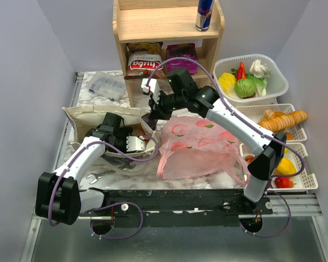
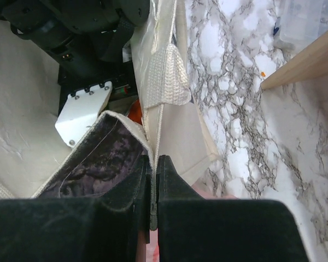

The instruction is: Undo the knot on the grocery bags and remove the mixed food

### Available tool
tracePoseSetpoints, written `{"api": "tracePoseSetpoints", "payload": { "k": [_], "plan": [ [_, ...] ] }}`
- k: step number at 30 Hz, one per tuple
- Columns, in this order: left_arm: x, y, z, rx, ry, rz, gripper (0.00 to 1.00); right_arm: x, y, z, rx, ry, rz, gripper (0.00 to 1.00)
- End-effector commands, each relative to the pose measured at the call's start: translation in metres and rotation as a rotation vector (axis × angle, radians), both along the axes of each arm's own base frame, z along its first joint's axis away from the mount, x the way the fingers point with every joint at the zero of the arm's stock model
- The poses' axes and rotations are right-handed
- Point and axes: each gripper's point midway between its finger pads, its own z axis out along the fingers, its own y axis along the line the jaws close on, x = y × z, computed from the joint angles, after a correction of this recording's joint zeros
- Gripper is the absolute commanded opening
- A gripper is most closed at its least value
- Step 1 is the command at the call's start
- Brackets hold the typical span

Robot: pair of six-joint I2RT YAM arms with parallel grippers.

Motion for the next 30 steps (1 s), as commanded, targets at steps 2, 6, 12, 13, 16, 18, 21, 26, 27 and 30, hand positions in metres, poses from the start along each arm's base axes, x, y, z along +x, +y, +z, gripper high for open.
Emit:
{"api": "tracePoseSetpoints", "payload": {
  "k": [2, 6, 12, 13, 16, 18, 21, 26, 27, 30],
  "plan": [
    [-0.009, 0.016, -0.023, 0.08, 0.074, 0.052, 0.72, 0.002, 0.005, -0.004, 0.0, -0.008, 0.004, 0.01],
    [-0.02, -0.011, 0.027, -0.101, 0.082, 0.076, 0.22, 0.009, 0.002, -0.014, -0.021, -0.019, -0.024, 0.01],
    [-0.051, -0.032, 0.102, -0.281, -0.018, -0.001, 0.0, 0.023, -0.002, -0.018, -0.027, -0.007, -0.093, 0.01],
    [-0.055, -0.034, 0.111, -0.3, -0.021, -0.002, 0.0, 0.025, -0.003, -0.019, -0.026, -0.002, -0.104, 0.01],
    [-0.062, -0.039, 0.136, -0.366, -0.042, 0.006, 0.0, 0.028, -0.003, -0.02, -0.027, 0.005, -0.118, 0.01],
    [-0.059, -0.042, 0.155, -0.417, -0.079, 0.029, 0.0, 0.029, -0.003, -0.021, -0.024, 0.01, -0.125, 0.01],
    [-0.053, -0.048, 0.19, -0.513, -0.127, 0.07, 0.0, 0.028, -0.003, -0.022, -0.022, 0.017, -0.128, 0.01],
    [-0.052, -0.057, 0.243, -0.658, -0.148, 0.1, 0.0, 0.03, -0.004, -0.022, -0.023, 0.02, -0.148, 0.01],
    [-0.052, -0.057, 0.252, -0.678, -0.156, 0.104, 0.0, 0.03, -0.005, -0.022, -0.023, 0.019, -0.153, 0.01],
    [-0.053, -0.06, 0.274, -0.731, -0.155, 0.109, 0.0, 0.032, -0.004, -0.016, -0.008, 0.019, -0.168, 0.04]
  ]
}}
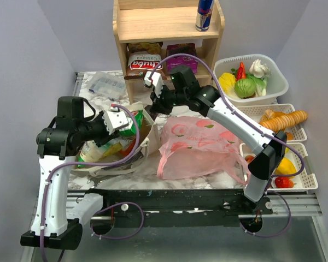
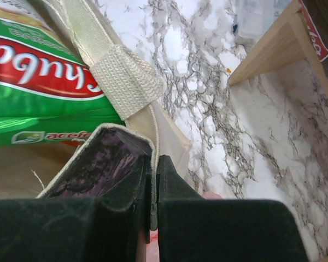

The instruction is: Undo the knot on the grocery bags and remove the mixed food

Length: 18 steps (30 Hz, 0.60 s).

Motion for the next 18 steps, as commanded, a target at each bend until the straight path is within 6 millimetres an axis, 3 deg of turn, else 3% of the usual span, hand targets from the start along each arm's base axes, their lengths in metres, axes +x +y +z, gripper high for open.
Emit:
{"api": "tracePoseSetpoints", "payload": {
  "k": [1, 5, 8, 10, 14, 18],
  "plan": [
    [-0.007, -0.025, 0.054, -0.202, -0.032, -0.069, 0.0, 0.003, -0.001, -0.015, -0.025, 0.048, -0.048, 0.08],
    [-0.004, -0.025, 0.08, -0.266, -0.032, -0.048, 0.0, 0.003, 0.001, 0.017, 0.067, 0.044, -0.04, 0.37],
    [0.0, -0.027, 0.099, -0.295, -0.044, -0.048, 0.0, 0.006, 0.001, 0.054, 0.15, -0.007, -0.036, 0.65],
    [0.002, -0.029, 0.108, -0.305, -0.049, -0.057, 0.0, 0.01, -0.002, 0.082, 0.194, -0.055, -0.047, 0.77],
    [0.009, -0.03, 0.129, -0.321, -0.082, -0.061, 0.0, 0.008, -0.014, 0.131, 0.261, -0.138, -0.043, 0.88],
    [0.013, -0.034, 0.149, -0.339, -0.118, -0.094, 0.0, -0.02, -0.027, 0.149, 0.267, -0.211, 0.069, 0.92]
  ]
}}
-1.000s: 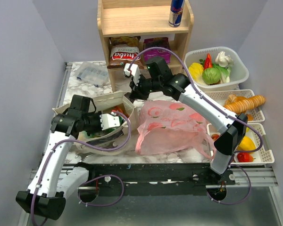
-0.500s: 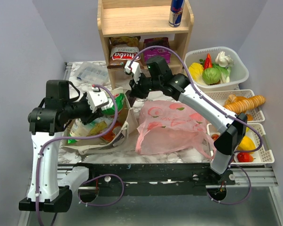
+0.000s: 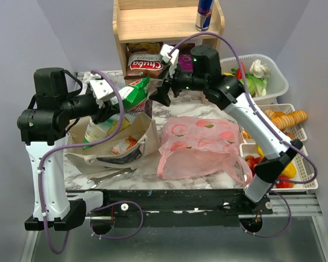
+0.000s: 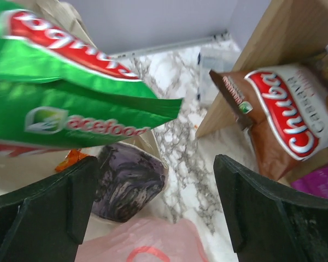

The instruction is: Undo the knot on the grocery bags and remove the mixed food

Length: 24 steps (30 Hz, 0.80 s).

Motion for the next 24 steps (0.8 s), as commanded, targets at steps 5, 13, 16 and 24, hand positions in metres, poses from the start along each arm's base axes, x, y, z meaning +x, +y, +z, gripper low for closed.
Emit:
{"api": "tracePoseSetpoints", "payload": {
  "k": [5, 13, 16, 24],
  "plan": [
    [-0.012, -0.024, 0.041, -0.068, -0.079, -0.167, 0.0, -0.075, -0.034, 0.057, 0.048, -0.228, 0.267, 0.95],
    [-0.025, -0.054, 0.041, -0.015, -0.116, -0.335, 0.0, -0.107, -0.017, 0.061, -0.018, -0.415, 0.396, 0.97],
    [-0.03, -0.062, 0.037, 0.027, -0.112, -0.395, 0.0, -0.12, -0.01, 0.055, -0.056, -0.506, 0.438, 0.97],
    [-0.044, -0.081, 0.023, 0.102, -0.114, -0.518, 0.0, -0.116, 0.005, 0.042, -0.099, -0.526, 0.451, 0.92]
  ]
}}
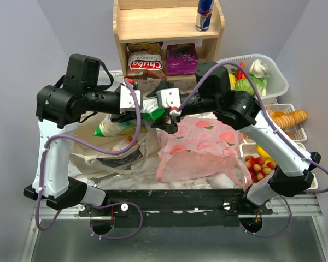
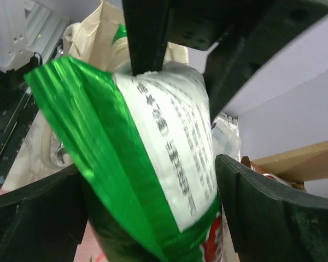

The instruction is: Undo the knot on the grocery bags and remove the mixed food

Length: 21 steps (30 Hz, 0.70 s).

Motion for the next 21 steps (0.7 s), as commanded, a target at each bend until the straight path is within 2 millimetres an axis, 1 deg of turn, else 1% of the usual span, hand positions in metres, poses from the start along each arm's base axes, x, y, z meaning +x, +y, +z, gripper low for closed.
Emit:
{"api": "tracePoseSetpoints", "payload": {
  "k": [1, 3, 5, 6, 7, 8, 9, 10, 11, 12, 14, 16, 17, 18, 19, 20, 21],
  "plan": [
    [-0.018, -0.01, 0.007, -0.011, -0.034, -0.093, 0.0, 0.01, 0.008, -0.018, -0.053, -0.042, -0.007, 0.87],
    [-0.018, -0.01, 0.015, -0.03, -0.065, -0.089, 0.0, 0.006, 0.004, -0.025, -0.071, -0.038, 0.002, 0.68],
    [-0.014, -0.009, 0.022, -0.052, -0.088, -0.047, 0.0, 0.0, -0.002, -0.027, -0.07, -0.025, 0.008, 0.42],
    [-0.012, -0.008, 0.024, -0.06, -0.101, -0.029, 0.02, -0.002, -0.004, -0.023, -0.05, -0.014, -0.001, 0.25],
    [-0.011, -0.006, 0.027, -0.068, -0.11, -0.007, 0.11, -0.003, -0.007, -0.021, -0.038, -0.008, -0.017, 0.12],
    [-0.008, -0.005, 0.028, -0.074, -0.122, 0.018, 0.28, -0.003, -0.01, -0.017, -0.021, -0.009, -0.032, 0.02],
    [-0.006, -0.003, 0.03, -0.083, -0.122, 0.046, 0.49, -0.002, -0.014, -0.014, -0.011, -0.008, -0.057, 0.01],
    [-0.001, -0.001, 0.034, -0.092, -0.135, 0.083, 0.68, -0.001, -0.019, -0.007, 0.008, -0.007, -0.085, 0.01],
    [0.004, 0.002, 0.039, -0.103, -0.144, 0.13, 0.85, 0.002, -0.024, 0.0, 0.023, -0.005, -0.122, 0.01],
    [0.007, 0.005, 0.044, -0.116, -0.16, 0.163, 0.97, 0.004, -0.029, 0.007, 0.04, 0.002, -0.159, 0.01],
    [0.015, 0.012, 0.061, -0.175, -0.181, 0.243, 0.98, 0.012, -0.042, 0.021, 0.074, 0.005, -0.253, 0.01],
    [0.025, 0.022, 0.084, -0.273, -0.187, 0.335, 0.99, 0.025, -0.06, 0.036, 0.138, -0.008, -0.384, 0.01],
    [0.032, 0.03, 0.097, -0.325, -0.195, 0.39, 0.99, 0.033, -0.071, 0.048, 0.196, -0.016, -0.465, 0.01],
    [0.037, 0.036, 0.107, -0.374, -0.191, 0.442, 0.99, 0.039, -0.084, 0.054, 0.237, -0.028, -0.536, 0.01],
    [0.043, 0.044, 0.117, -0.415, -0.209, 0.483, 0.98, 0.043, -0.094, 0.066, 0.295, -0.056, -0.583, 0.01],
    [0.045, 0.05, 0.125, -0.454, -0.224, 0.511, 0.98, 0.047, -0.109, 0.073, 0.346, -0.089, -0.648, 0.01],
    [0.049, 0.054, 0.126, -0.469, -0.229, 0.533, 0.99, 0.048, -0.119, 0.083, 0.397, -0.131, -0.68, 0.01]
  ]
}}
